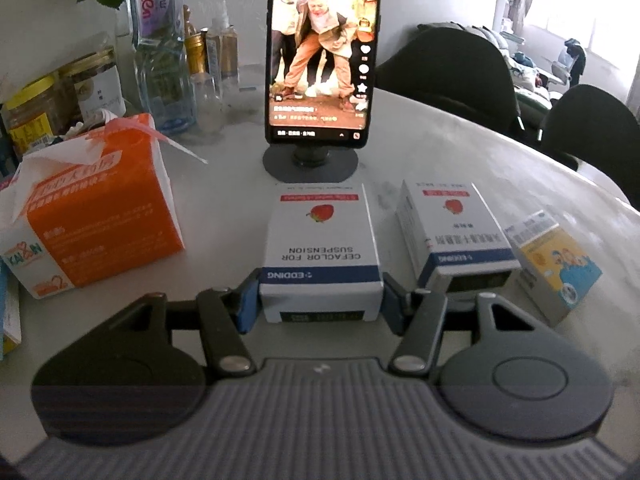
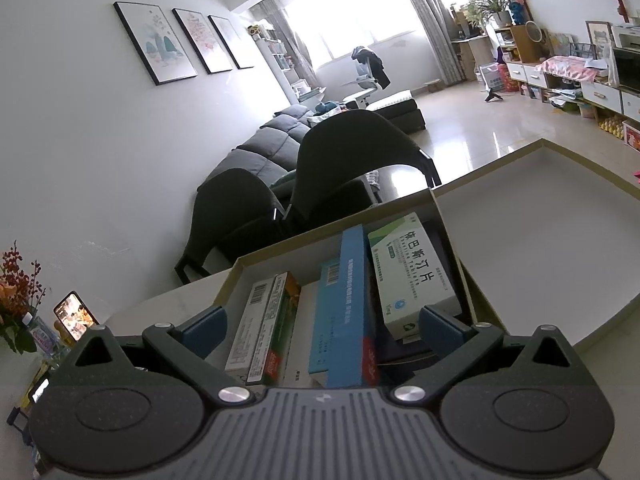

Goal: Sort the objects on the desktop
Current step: 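Close the left tool on the white Cefaclor box with red strawberry, then lift the Cefaclor box and carry it toward the cardboard box with the left tool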

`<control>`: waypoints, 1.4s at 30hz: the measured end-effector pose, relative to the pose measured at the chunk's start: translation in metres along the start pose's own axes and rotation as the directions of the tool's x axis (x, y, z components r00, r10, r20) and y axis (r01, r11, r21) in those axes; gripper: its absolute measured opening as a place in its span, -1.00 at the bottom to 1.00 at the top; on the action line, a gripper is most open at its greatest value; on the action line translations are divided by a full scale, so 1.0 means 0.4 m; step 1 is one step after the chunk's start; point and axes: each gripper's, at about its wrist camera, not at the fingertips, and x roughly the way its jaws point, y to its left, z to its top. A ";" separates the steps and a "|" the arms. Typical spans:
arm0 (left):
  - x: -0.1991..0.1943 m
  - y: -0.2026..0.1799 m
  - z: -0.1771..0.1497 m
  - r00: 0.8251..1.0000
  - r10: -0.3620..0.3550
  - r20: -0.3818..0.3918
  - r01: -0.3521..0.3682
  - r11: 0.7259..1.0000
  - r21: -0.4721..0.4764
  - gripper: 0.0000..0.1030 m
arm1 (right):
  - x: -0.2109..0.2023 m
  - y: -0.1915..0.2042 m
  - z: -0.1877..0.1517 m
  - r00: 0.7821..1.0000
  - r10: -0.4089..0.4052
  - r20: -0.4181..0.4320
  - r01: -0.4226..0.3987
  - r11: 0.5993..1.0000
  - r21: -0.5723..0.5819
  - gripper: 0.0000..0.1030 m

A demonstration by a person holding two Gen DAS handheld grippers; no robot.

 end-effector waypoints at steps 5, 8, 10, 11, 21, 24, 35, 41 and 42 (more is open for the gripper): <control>-0.016 0.007 -0.012 0.999 -0.029 -0.015 0.029 0.999 0.020 0.11 | -0.002 0.005 -0.001 1.000 0.002 -0.001 -0.002 1.000 -0.002 0.99; -0.026 0.010 -0.021 0.999 -0.048 -0.025 0.049 0.998 0.031 0.11 | -0.002 0.008 -0.003 1.000 0.002 -0.003 -0.002 1.000 -0.003 0.99; -0.033 0.012 -0.027 0.998 -0.060 -0.032 0.062 0.997 0.037 0.11 | -0.002 0.008 -0.003 1.000 0.003 -0.004 -0.003 1.000 -0.004 0.99; -0.036 0.013 -0.029 0.997 -0.065 -0.036 0.066 0.997 0.041 0.11 | -0.002 0.010 -0.003 1.000 0.004 -0.005 -0.004 1.000 -0.004 0.99; -0.061 0.024 -0.045 0.991 -0.113 -0.072 0.118 0.990 0.075 0.12 | -0.002 0.020 -0.008 1.000 0.007 -0.004 -0.007 1.000 -0.011 0.99; -0.067 0.024 -0.045 0.988 -0.127 -0.093 0.135 0.986 0.094 0.12 | -0.001 0.023 -0.007 1.000 0.007 -0.005 -0.007 1.000 -0.013 0.99; -0.065 0.020 -0.024 0.977 -0.171 -0.128 0.184 0.978 0.095 0.39 | 0.010 0.038 -0.009 1.000 0.015 -0.017 -0.015 1.000 -0.024 0.99; -0.044 0.008 -0.021 0.980 -0.148 -0.132 0.161 0.982 0.098 0.38 | 0.007 0.038 -0.009 1.000 0.012 -0.016 -0.012 1.000 -0.024 0.99; -0.042 0.006 -0.021 0.982 -0.142 -0.126 0.155 0.983 0.101 0.38 | 0.006 0.038 -0.010 1.000 0.011 -0.016 -0.012 1.000 -0.024 0.99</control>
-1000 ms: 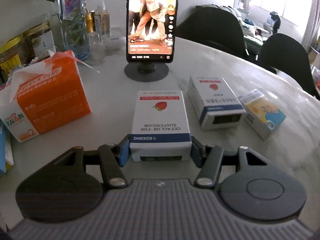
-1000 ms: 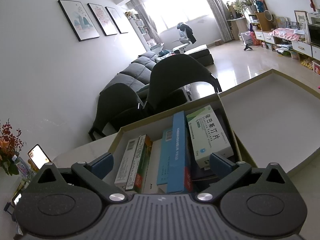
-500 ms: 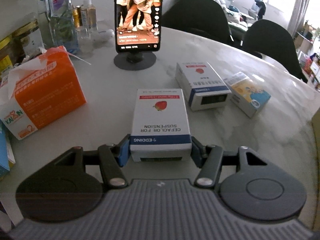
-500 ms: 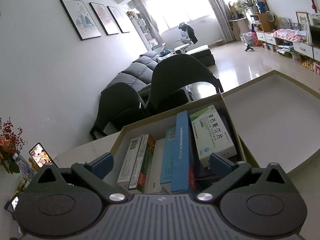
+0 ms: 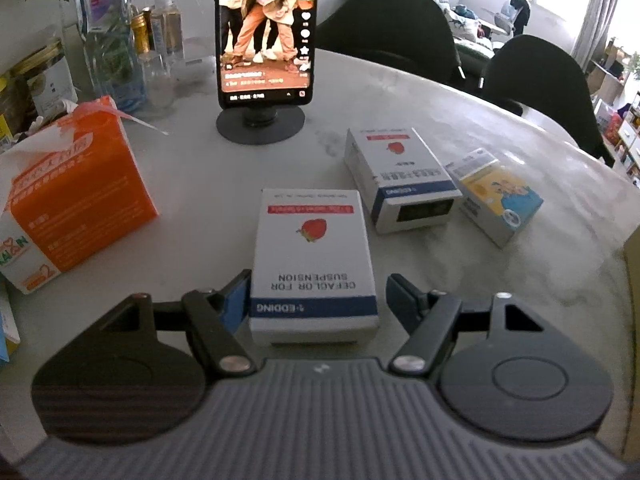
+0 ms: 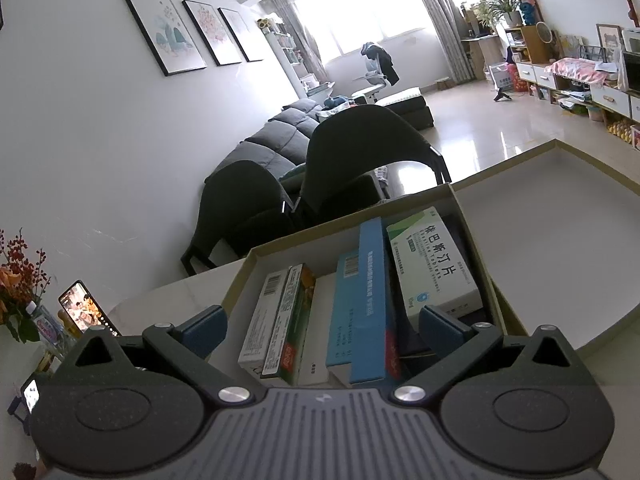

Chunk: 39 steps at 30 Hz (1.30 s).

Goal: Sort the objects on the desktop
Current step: 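Lift the Cefaclor box and carry it toward the cardboard box with the left tool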

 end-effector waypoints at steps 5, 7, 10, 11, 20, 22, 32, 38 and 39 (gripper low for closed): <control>0.004 -0.008 0.005 0.999 0.032 0.013 -0.033 0.999 0.020 0.12 | 0.002 0.000 -0.002 1.000 -0.001 -0.004 0.001 1.000 0.001 0.99; 0.002 -0.008 0.004 0.999 0.034 0.016 -0.034 0.999 0.019 0.12 | 0.003 0.001 -0.002 1.000 0.000 -0.005 0.000 1.000 0.001 0.99; -0.002 -0.008 -0.001 0.999 0.035 0.022 -0.035 0.999 0.018 0.11 | 0.002 0.000 -0.001 1.000 0.002 -0.006 -0.002 1.000 0.000 0.99; -0.004 -0.008 -0.004 0.999 0.034 0.026 -0.034 0.999 0.013 0.11 | 0.002 0.000 -0.001 1.000 0.003 -0.006 -0.003 1.000 -0.001 0.99; -0.039 -0.016 -0.005 0.998 0.012 0.061 -0.012 1.000 0.000 0.10 | 0.000 0.004 0.000 1.000 0.005 -0.003 -0.005 1.000 -0.006 0.99; -0.052 -0.020 -0.002 0.997 0.001 0.074 -0.002 1.000 0.003 0.10 | 0.000 0.006 0.000 1.000 0.007 -0.003 -0.007 1.000 -0.007 0.99; -0.092 -0.054 0.005 0.993 -0.054 0.106 0.053 0.999 0.011 0.10 | 0.002 0.016 -0.004 1.000 0.012 -0.003 -0.012 1.000 -0.015 0.99; -0.124 -0.084 -0.006 0.988 -0.094 0.121 0.091 0.995 0.032 0.10 | 0.003 0.018 -0.006 1.000 0.013 -0.001 -0.013 1.000 -0.009 0.99; -0.128 -0.091 -0.005 0.987 -0.101 0.123 0.097 0.995 0.036 0.10 | 0.003 0.016 -0.006 1.000 0.014 -0.002 -0.014 1.000 -0.009 0.99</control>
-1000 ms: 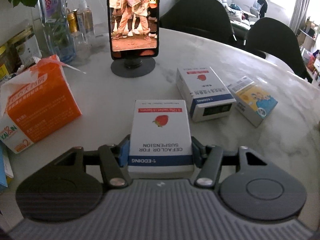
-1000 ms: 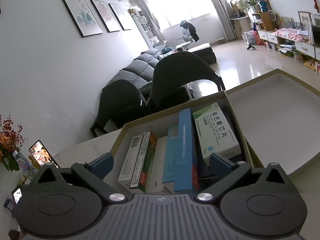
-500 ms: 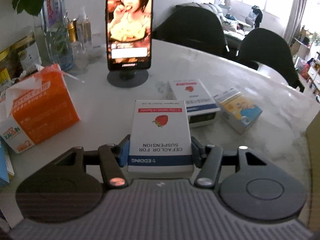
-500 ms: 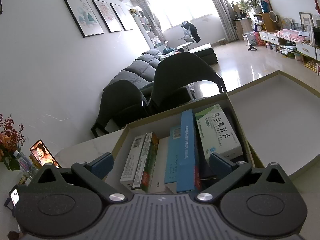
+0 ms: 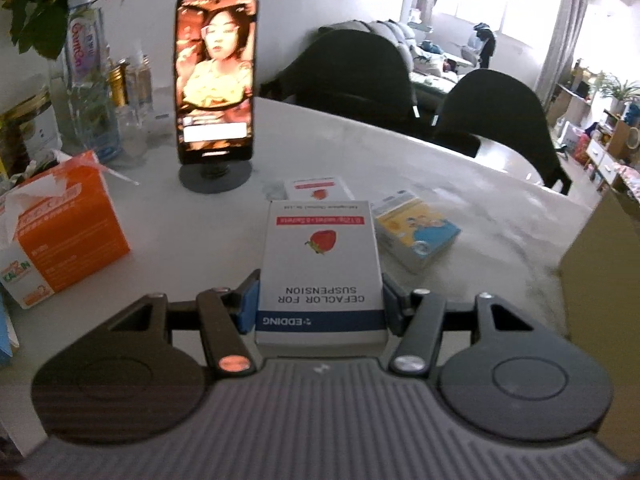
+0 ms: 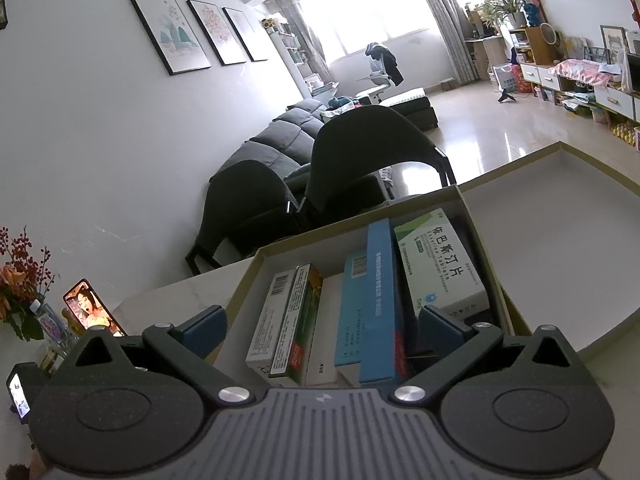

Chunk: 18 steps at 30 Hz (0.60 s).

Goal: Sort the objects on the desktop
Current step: 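Lift the Cefaclor box and carry it toward the cardboard box with the left tool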

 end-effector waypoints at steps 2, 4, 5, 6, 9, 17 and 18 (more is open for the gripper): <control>-0.007 -0.014 0.003 1.000 -0.015 0.005 0.015 1.000 0.006 0.10 | 0.000 -0.002 -0.002 1.000 0.001 -0.001 -0.001 1.000 0.001 0.99; -0.015 -0.028 0.007 1.000 -0.029 0.009 0.029 1.000 0.011 0.10 | -0.001 -0.002 -0.002 1.000 0.003 -0.002 -0.003 1.000 0.002 0.99; -0.019 -0.034 0.008 0.999 -0.036 0.012 0.036 0.999 0.013 0.10 | -0.003 -0.002 -0.002 1.000 0.004 -0.001 -0.004 1.000 0.002 0.99; -0.023 -0.042 0.010 0.999 -0.045 0.014 0.045 0.999 0.016 0.10 | -0.004 -0.003 -0.003 1.000 0.004 0.000 -0.004 1.000 0.004 0.99; -0.034 -0.062 0.017 0.997 -0.068 0.021 0.068 0.997 0.024 0.10 | -0.007 -0.008 -0.003 1.000 0.004 0.003 -0.004 1.000 0.011 0.99; -0.059 -0.124 0.033 0.991 -0.131 0.040 0.128 0.990 0.054 0.10 | -0.014 -0.021 -0.006 1.000 0.001 0.003 -0.001 1.000 0.029 0.99; -0.061 -0.132 0.036 0.989 -0.138 0.042 0.136 0.989 0.057 0.10 | -0.015 -0.023 -0.007 1.000 0.001 0.004 -0.001 0.999 0.032 0.99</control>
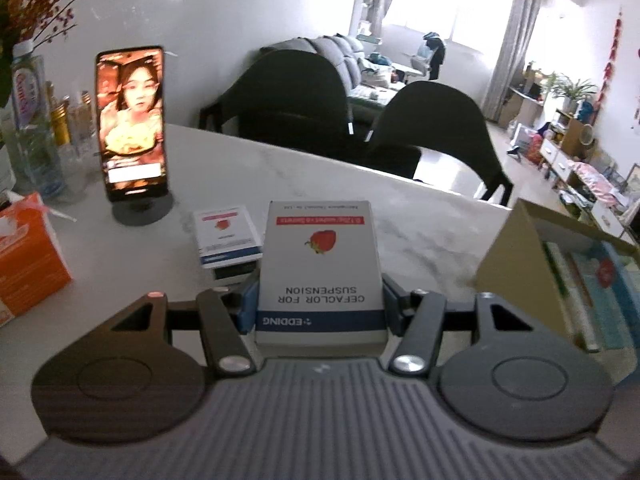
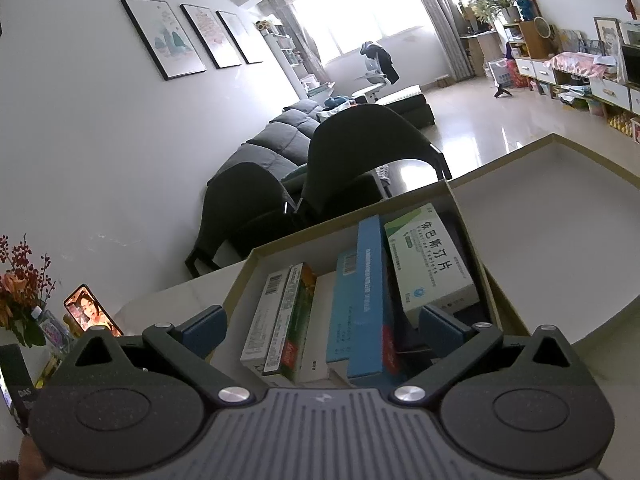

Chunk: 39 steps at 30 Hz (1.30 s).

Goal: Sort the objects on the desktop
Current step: 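Lift the Cefaclor box and carry it toward the cardboard box with the left tool, then lower the Cefaclor box into the cardboard box and open the left tool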

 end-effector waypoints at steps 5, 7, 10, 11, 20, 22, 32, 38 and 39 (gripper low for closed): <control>-0.005 -0.036 0.009 0.999 -0.040 0.009 0.039 0.999 0.018 0.10 | -0.004 -0.008 -0.001 1.000 -0.002 0.000 0.002 1.000 0.012 0.99; -0.007 -0.051 0.012 0.998 -0.058 0.008 0.058 0.998 0.023 0.10 | -0.005 -0.012 -0.002 1.000 -0.003 -0.001 0.003 1.000 0.015 0.99; -0.011 -0.070 0.017 0.997 -0.082 0.012 0.082 0.996 0.030 0.10 | -0.009 -0.017 -0.002 1.000 -0.002 0.000 0.002 1.000 0.020 0.99; -0.013 -0.077 0.019 0.996 -0.090 0.013 0.089 0.995 0.033 0.10 | -0.010 -0.020 -0.001 1.000 -0.003 0.001 0.003 1.000 0.023 0.99; -0.020 -0.146 0.045 0.985 -0.172 0.011 0.170 0.981 0.088 0.10 | -0.024 -0.050 0.000 1.000 -0.014 0.017 0.014 0.999 0.048 0.99; -0.020 -0.168 0.050 0.981 -0.196 0.003 0.194 0.976 0.100 0.10 | -0.026 -0.056 0.000 1.000 -0.018 0.021 0.016 0.999 0.052 0.99; -0.007 -0.302 0.057 0.944 -0.326 -0.044 0.329 0.931 0.155 0.10 | -0.039 -0.086 0.000 0.999 -0.020 0.035 0.018 0.997 0.077 0.99; 0.025 -0.377 0.050 0.929 -0.358 -0.094 0.369 0.913 0.175 0.10 | -0.052 -0.095 0.002 0.999 -0.011 0.048 0.007 0.997 0.079 0.99; 0.033 -0.387 0.049 0.927 -0.360 -0.105 0.373 0.911 0.175 0.10 | -0.056 -0.095 0.003 0.999 -0.011 0.053 0.007 0.997 0.077 0.99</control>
